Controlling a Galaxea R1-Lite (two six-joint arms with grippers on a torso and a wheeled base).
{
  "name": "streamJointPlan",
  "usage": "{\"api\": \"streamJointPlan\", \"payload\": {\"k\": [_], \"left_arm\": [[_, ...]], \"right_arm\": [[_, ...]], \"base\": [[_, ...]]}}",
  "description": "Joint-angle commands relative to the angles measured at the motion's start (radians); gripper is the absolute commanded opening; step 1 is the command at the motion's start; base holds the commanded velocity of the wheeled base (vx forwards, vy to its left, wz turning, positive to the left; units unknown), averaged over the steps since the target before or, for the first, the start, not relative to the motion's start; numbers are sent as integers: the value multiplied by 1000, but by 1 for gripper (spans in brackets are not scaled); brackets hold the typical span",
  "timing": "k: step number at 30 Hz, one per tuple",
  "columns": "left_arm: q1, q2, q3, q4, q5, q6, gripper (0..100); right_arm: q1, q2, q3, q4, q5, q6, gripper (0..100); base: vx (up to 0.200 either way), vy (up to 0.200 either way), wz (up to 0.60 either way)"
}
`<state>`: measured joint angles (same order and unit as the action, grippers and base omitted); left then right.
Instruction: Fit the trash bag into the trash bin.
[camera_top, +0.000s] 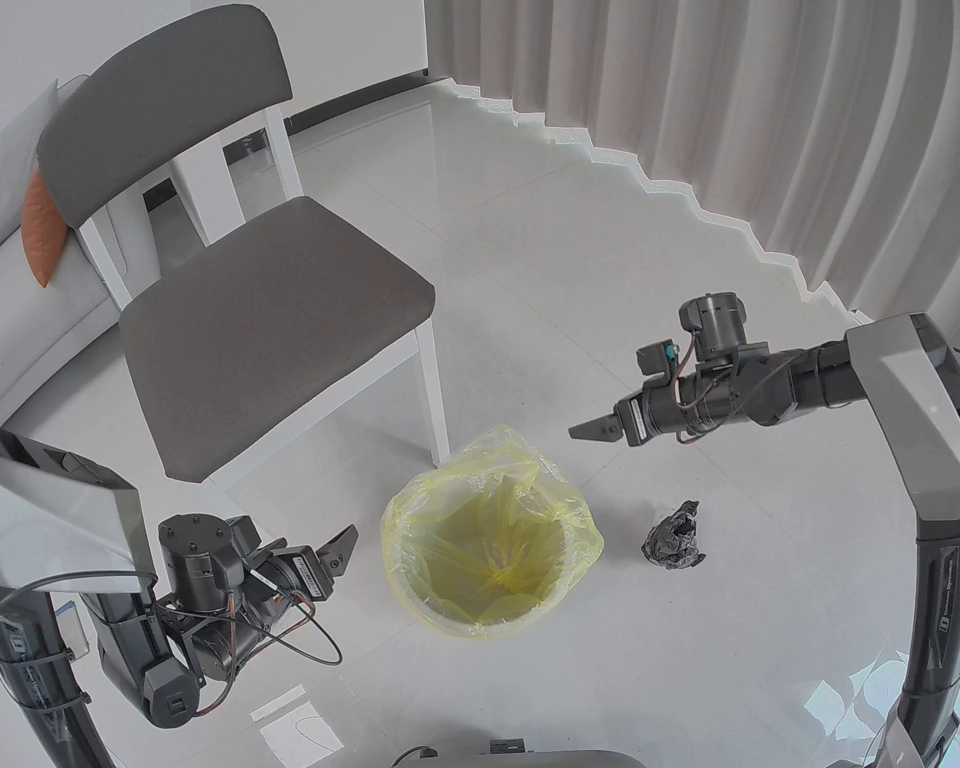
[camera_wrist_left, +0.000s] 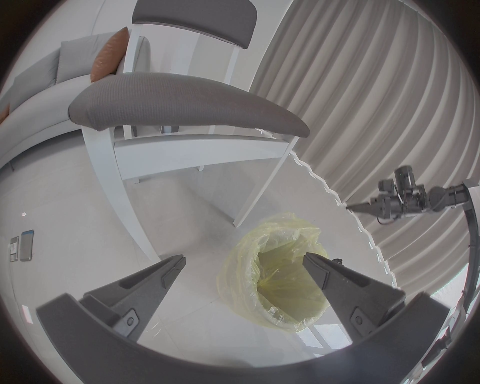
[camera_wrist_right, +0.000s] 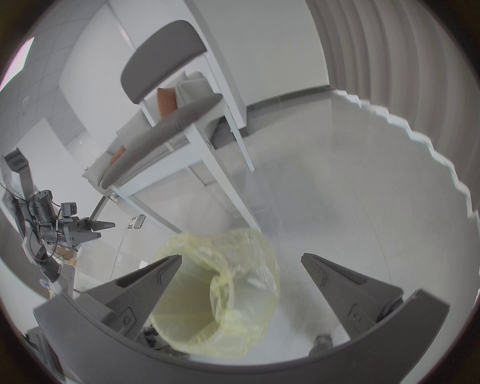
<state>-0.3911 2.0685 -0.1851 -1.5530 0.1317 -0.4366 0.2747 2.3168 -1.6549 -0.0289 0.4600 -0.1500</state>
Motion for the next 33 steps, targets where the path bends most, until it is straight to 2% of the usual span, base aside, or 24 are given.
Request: {"api": "streamJointPlan", "payload": {"k": [1,2,6,11,20,33], "left_arm": [[0,-41,6,-18,3,-13,100],[0,-36,1,-18,3,-11,100],[-9,-31,-11,-18,8,-10,100],[-9,-39,-5,-18,16,-10,100],[1,-31,-5,-18,14,-11,100],[1,2,-10,-18,16,-13,100]], "right_arm": [[-68,-168,388,-200,-29,26,100],[-78,-165,446,-253,-32,15,100],[-97,-129,504,-315,-49,-8,100],[-107,-27,495,-356,-101,-71,100],[-80,122,403,-379,-101,-74,100],[-42,184,369,-391,-100,-79,100]], "base": [[0,0,0],[0,0,0],[0,0,0],[0,0,0],[0,0,0],[0,0,0]]}}
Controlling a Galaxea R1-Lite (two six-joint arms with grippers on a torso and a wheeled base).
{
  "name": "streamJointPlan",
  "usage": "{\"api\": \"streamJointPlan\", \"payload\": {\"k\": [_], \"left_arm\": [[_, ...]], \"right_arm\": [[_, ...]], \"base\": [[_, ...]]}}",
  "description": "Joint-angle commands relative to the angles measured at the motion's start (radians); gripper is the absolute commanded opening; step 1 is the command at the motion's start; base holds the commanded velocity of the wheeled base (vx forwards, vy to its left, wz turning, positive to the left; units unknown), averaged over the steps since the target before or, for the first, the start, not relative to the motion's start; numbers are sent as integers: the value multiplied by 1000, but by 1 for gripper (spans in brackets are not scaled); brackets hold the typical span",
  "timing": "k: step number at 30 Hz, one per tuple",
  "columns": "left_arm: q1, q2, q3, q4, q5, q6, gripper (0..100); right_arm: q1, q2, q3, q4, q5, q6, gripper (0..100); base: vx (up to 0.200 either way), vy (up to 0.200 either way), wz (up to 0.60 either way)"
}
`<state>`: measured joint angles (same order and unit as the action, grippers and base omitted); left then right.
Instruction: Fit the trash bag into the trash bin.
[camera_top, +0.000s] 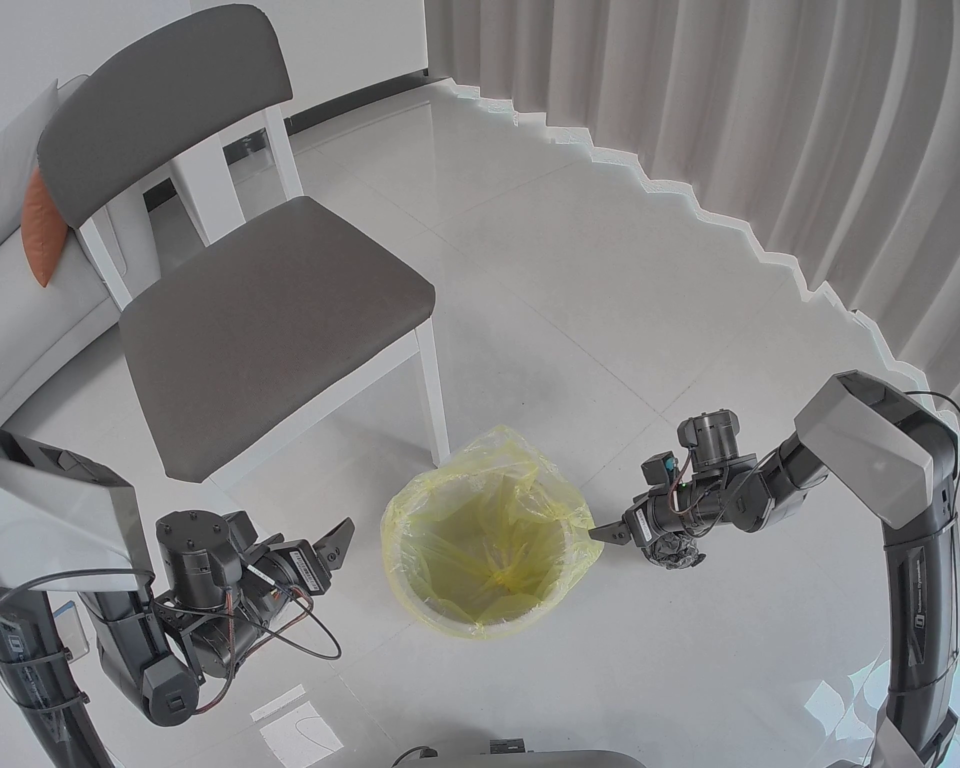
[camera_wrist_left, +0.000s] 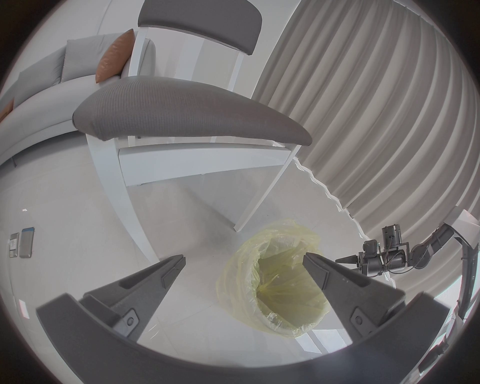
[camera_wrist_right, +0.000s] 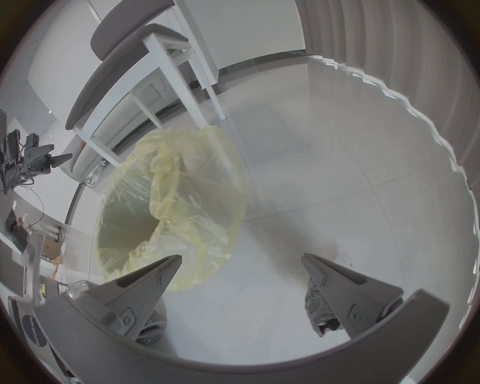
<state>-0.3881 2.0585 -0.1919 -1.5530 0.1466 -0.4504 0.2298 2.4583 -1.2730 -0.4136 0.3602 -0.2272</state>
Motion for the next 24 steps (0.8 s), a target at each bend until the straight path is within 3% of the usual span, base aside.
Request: {"api": "streamJointPlan", "payload": {"k": [1,11,24], "left_arm": [[-2,12,-3,-18,1,1,100],[-3,6,6,-18,13,4,100],[-25,5,0,-18,36,10,100]], "right_arm": [[5,54,-19,-19,2,0,100],[16,136,-138,-8,8,9,100],[69,326,-569,319,8,2,100]], "base": [[0,0,0],[0,0,0],[0,0,0]]}}
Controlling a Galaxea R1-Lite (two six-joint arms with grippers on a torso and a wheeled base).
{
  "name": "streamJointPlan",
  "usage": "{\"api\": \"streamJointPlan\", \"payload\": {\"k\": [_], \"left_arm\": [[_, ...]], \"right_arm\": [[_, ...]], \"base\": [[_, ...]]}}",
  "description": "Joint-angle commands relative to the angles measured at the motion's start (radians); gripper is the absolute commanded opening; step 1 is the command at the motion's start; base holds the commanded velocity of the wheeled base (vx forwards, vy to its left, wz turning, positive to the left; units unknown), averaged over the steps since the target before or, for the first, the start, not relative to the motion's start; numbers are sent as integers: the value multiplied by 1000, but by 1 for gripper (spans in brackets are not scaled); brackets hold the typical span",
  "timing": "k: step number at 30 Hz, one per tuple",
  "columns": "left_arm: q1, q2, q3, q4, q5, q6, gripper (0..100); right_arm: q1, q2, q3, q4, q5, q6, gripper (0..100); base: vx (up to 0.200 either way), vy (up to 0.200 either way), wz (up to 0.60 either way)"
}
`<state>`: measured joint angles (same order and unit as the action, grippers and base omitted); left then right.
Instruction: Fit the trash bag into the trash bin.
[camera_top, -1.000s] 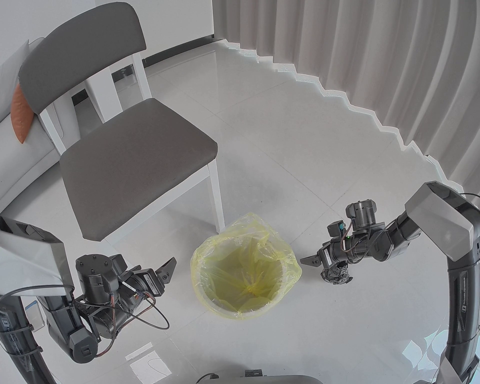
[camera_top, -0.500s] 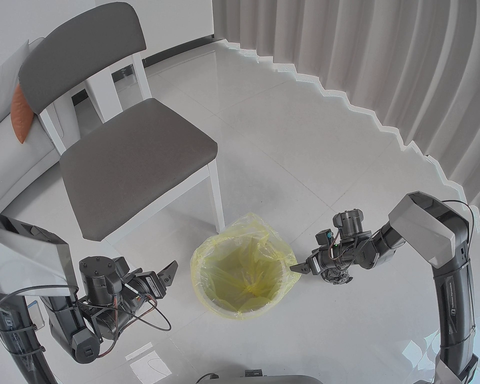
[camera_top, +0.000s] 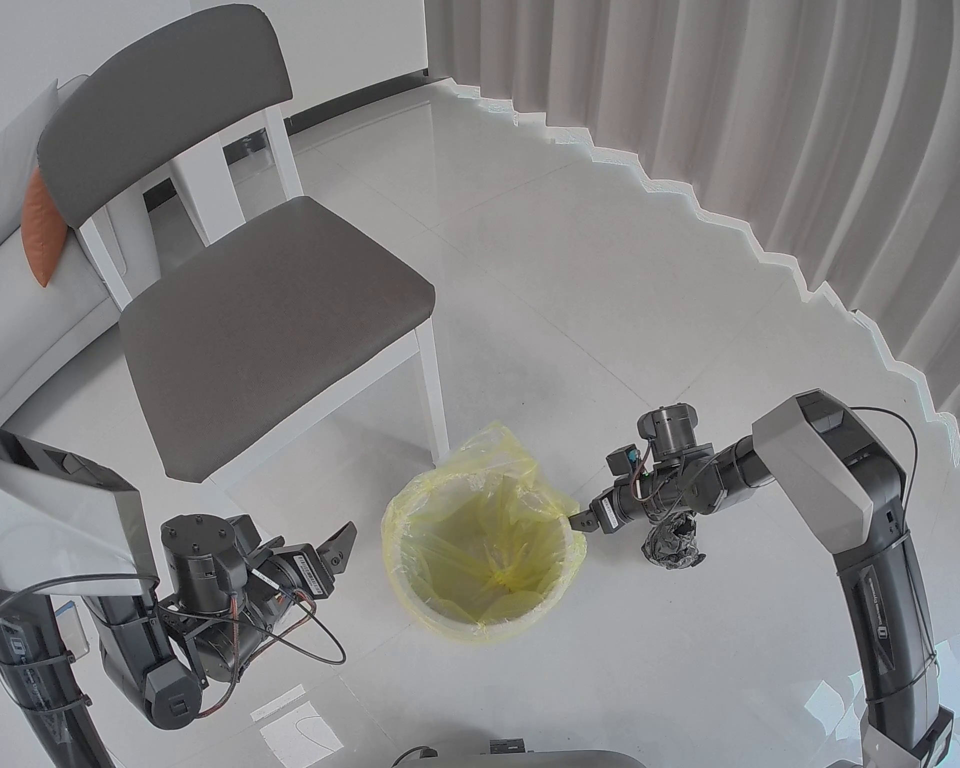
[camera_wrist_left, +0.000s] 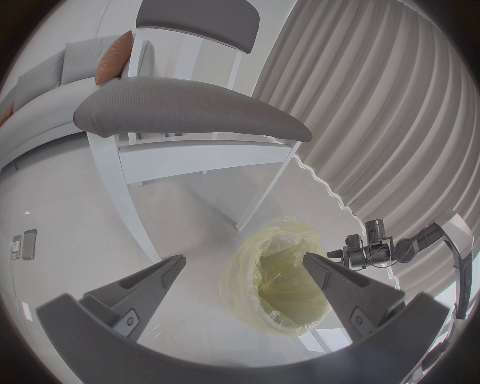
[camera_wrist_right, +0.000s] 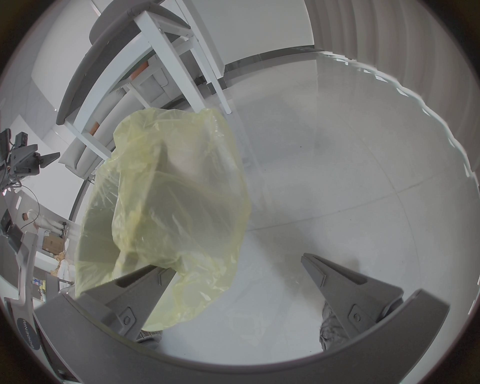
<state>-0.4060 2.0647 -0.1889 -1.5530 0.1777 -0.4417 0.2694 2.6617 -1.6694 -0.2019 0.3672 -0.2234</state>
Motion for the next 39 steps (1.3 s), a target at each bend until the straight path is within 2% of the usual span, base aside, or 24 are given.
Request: {"api": "streamJointPlan", "payload": {"k": [1,4,6,9,17,23,29,32,39], "left_arm": [[-7,0,-3,-18,5,1,100],[-7,3,-4,-18,5,1,100],[-7,5,-6,-18,5,1,100],[-7,5,-7,-18,5,0,100],[-8,-1,-1,-18,6,0,100],[-8,2,0,-18,5,-3,100],[-10,8,-9,-18,2,-5,100],[-22,8,-15,-18,3,-5,100],[-25,-1,2,-18,16,-8,100]], "right_arm": [[31,138,-199,122,-1,-2,100],[37,165,-254,171,-1,-4,100],[37,188,-329,269,1,-4,100],[34,224,-331,372,1,-5,100],[17,234,-331,470,-1,-37,100],[-22,83,-329,466,-7,-62,100],[-62,-118,-136,432,-1,-97,100],[-78,-183,-76,374,-2,-100,100],[-55,-184,-86,205,2,-53,100]], "base": [[0,0,0],[0,0,0],[0,0,0],[0,0,0],[0,0,0],[0,0,0],[0,0,0],[0,0,0],[0,0,0]]}}
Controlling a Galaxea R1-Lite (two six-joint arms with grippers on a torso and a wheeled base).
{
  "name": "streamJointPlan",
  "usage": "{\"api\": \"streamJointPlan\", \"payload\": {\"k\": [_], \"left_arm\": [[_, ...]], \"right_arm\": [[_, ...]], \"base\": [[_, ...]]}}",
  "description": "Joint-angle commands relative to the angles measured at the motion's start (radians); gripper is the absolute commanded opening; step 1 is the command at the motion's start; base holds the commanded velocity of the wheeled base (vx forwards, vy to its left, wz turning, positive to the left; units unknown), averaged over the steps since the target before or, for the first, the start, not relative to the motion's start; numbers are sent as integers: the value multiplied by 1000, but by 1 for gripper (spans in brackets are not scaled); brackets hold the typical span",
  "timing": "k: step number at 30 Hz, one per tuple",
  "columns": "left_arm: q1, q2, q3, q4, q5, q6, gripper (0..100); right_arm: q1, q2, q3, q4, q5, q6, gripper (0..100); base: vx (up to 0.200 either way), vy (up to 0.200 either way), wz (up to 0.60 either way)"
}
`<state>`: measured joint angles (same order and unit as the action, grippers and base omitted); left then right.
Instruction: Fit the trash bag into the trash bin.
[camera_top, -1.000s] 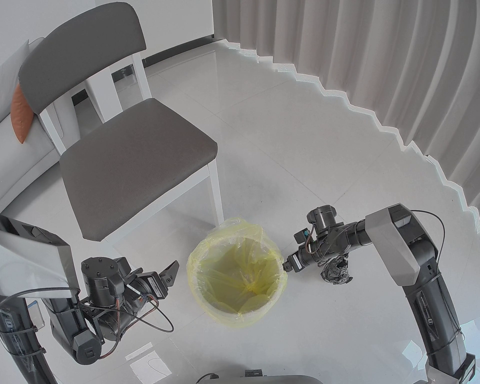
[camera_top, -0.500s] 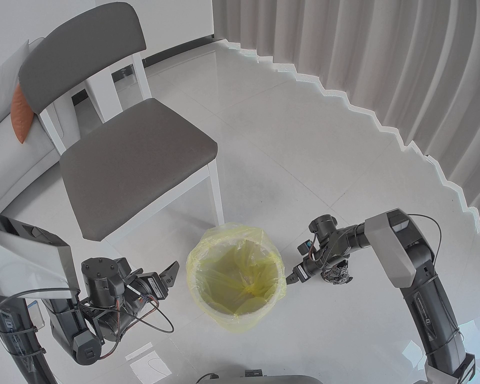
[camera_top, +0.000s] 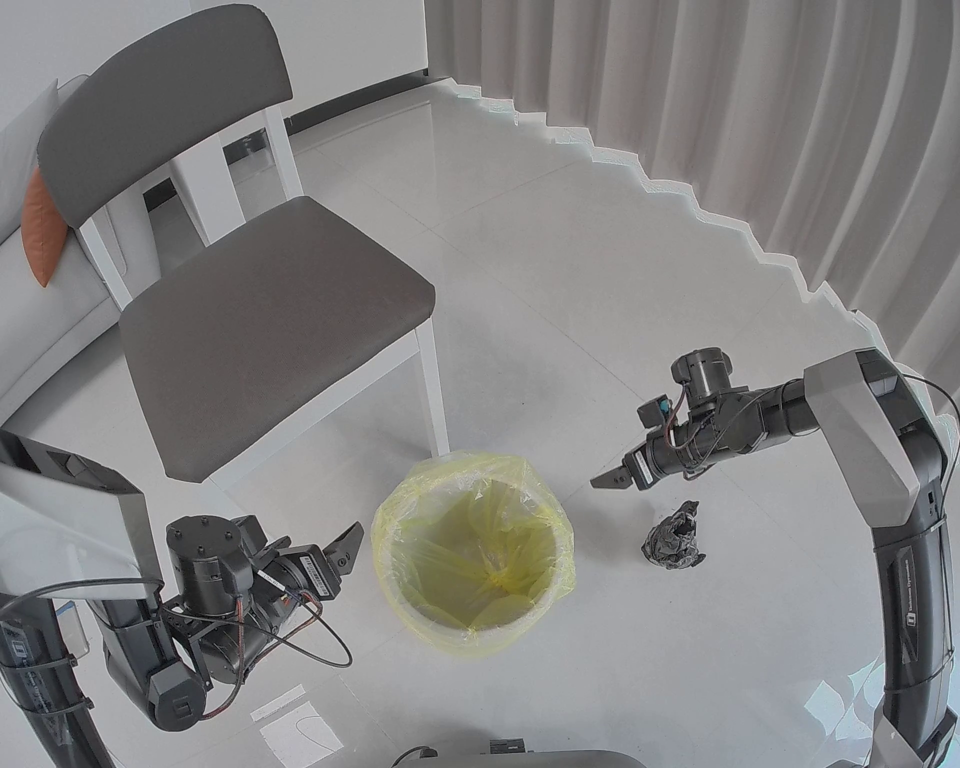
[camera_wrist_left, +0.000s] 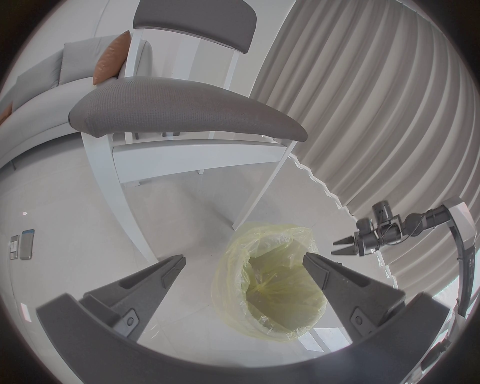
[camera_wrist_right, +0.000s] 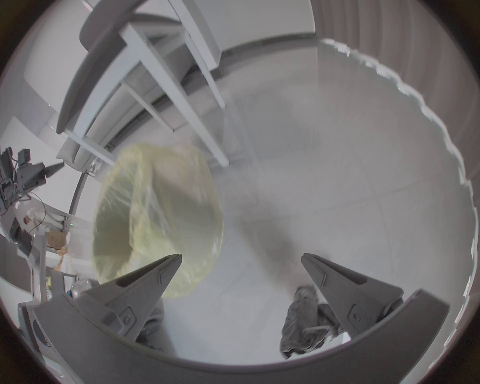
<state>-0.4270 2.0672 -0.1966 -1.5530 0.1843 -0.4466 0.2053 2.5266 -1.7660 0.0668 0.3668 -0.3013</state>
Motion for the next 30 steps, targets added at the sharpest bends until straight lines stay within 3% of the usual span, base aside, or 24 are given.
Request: {"api": "streamJointPlan", "payload": {"k": [1,7,16,30], "left_arm": [[-4,-6,9,-18,12,-3,100],[-4,-12,9,-18,15,-3,100],[-4,-16,23,-18,17,-3,100],[-4,-29,39,-18,17,-4,100]], "right_arm": [[22,-46,10,-104,3,45,100],[69,6,-33,-234,9,140,100],[94,52,-40,-245,67,140,100],[100,139,-64,-275,69,134,100]], "base": [[0,0,0],[0,0,0],[0,0,0],[0,0,0]]}}
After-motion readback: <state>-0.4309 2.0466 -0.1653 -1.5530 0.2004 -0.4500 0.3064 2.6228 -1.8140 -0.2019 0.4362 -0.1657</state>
